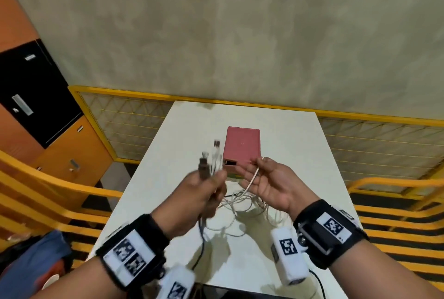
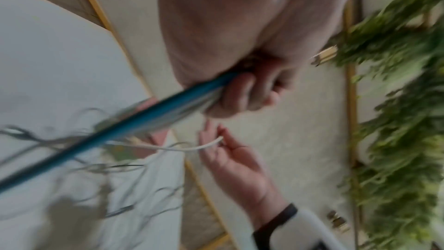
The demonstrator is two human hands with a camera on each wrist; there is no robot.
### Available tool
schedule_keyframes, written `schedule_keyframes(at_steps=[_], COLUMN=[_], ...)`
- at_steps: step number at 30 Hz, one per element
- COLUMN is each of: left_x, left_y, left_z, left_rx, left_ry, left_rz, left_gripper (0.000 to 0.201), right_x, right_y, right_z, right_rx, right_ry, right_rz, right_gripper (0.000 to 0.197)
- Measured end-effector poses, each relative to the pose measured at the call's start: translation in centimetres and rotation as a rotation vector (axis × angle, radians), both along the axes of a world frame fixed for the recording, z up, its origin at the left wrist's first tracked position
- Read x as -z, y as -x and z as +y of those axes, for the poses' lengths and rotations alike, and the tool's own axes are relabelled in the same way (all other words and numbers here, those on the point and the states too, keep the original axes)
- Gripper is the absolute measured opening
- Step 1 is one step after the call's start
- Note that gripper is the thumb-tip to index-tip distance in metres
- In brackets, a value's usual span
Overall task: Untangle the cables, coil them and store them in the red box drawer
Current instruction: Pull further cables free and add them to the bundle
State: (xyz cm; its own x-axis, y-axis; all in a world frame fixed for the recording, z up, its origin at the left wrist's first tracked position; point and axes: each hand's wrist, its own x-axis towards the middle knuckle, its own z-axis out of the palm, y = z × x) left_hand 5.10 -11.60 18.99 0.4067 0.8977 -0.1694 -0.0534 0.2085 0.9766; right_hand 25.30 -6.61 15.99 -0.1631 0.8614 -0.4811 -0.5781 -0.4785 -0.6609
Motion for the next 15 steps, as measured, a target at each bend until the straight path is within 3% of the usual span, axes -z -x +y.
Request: schedule_keyframes(at_steps=[4,6,12,15], left_x=[-0.6,0.5,2.0,2.9], left_y=[-4.6,-5.4,-5.9,-4.6], left_z=[3.4,4.1,3.4,1.9], left_rx=[-0.242,-0.264,-0.199,-0.031], left_ry=[-0.177,-0.158,-0.159,-0.040], left_rz=[0.080,0.107,0.121,0.194], left_gripper=[0.014,0.024,0.016,0.020], right_x=[-0.8,-1.3,-1.1,-1.1], right_y=[2.0,2.2,1.5,0.5], right_z=[-0.8,-0.9,-0.5,0.3], right_rx=[-0.080,-0.052,-0.010,-0.010], right_ry=[-0.085,-0.087,-0.002,0.051], right_rz=[0.084,0.125,0.158,0.133], right_gripper=[0.030,0.034,0.036,0.028])
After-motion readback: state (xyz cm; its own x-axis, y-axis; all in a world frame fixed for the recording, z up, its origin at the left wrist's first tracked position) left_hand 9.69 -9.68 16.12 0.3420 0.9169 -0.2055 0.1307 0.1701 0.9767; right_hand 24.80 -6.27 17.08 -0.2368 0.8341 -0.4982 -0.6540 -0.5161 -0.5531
